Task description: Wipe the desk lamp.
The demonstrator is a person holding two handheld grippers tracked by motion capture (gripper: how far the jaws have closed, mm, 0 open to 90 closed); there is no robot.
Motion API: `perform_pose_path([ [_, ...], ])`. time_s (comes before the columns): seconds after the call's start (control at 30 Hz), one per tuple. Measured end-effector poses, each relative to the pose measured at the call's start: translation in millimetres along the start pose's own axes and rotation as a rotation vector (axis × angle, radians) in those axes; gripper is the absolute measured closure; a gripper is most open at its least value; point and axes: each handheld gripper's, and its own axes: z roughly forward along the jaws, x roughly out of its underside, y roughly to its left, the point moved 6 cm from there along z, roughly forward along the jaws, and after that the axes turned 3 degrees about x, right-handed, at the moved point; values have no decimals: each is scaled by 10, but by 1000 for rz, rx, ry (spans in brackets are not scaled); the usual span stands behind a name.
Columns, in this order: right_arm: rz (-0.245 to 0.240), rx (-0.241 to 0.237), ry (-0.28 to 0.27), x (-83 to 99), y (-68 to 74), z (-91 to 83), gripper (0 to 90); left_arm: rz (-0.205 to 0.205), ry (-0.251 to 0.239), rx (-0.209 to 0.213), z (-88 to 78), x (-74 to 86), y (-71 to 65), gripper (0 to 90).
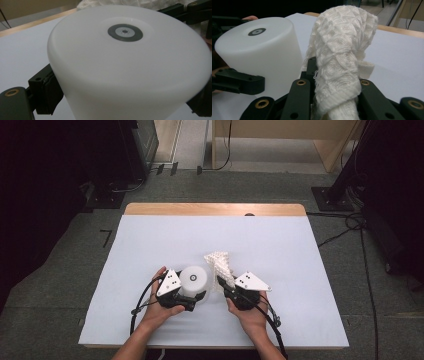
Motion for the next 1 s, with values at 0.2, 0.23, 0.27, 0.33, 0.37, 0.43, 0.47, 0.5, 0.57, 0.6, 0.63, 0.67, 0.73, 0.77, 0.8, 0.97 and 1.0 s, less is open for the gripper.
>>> perform_pose_path([
  [0.2, 10, 7, -6, -11, -45, -12, 750, 6, -28, -10, -25, -33, -2, 74],
  [0.23, 9, 6, -8, -12, -46, -13, 750, 11, -36, -13, -28, -40, -6, 74],
  [0.27, 7, 6, -8, -14, -46, -14, 750, 14, -37, -19, -28, -42, -6, 80],
  [0.33, 9, 6, -8, -19, -41, -19, 750, 16, -34, -17, -29, -44, -4, 86],
  [0.37, 6, 6, -15, -29, -43, -22, 750, 10, -33, -16, -30, -48, -2, 88],
  [0.43, 4, 3, -21, -60, -26, -46, 751, 14, -9, -18, -42, -59, 18, 89],
  [0.47, -2, 2, -30, -84, -15, -59, 751, 19, 1, -23, -49, -64, 26, 89],
  [0.5, -9, 1, -34, -102, -4, -71, 751, 38, 19, -39, -67, -78, 43, 90],
  [0.57, -23, -4, -44, -153, 35, -104, 751, 80, 54, -68, -108, -104, 68, 90],
  [0.6, -25, -9, -50, -174, 56, -116, 751, 103, 76, -79, -130, -119, 79, 91],
  [0.63, -31, -16, -57, -197, 75, -128, 751, 123, 96, -90, -149, -133, 83, 91],
  [0.67, -31, -23, -62, -217, 99, -143, 751, 141, 109, -100, -164, -148, 82, 90],
  [0.73, -39, -33, -75, -261, 142, -171, 751, 169, 134, -103, -177, -164, 62, 91],
  [0.77, -39, -40, -81, -283, 167, -187, 751, 174, 138, -98, -171, -164, 47, 90],
  [0.8, -42, -46, -87, -300, 186, -198, 751, 181, 137, -89, -150, -163, 15, 91],
  [0.97, -74, -63, -128, -410, 300, -290, 751, 181, 99, -28, -34, -181, -129, 90],
  [1.0, -81, -61, -130, -420, 312, -299, 751, 175, 84, -27, -9, -180, -149, 90],
])
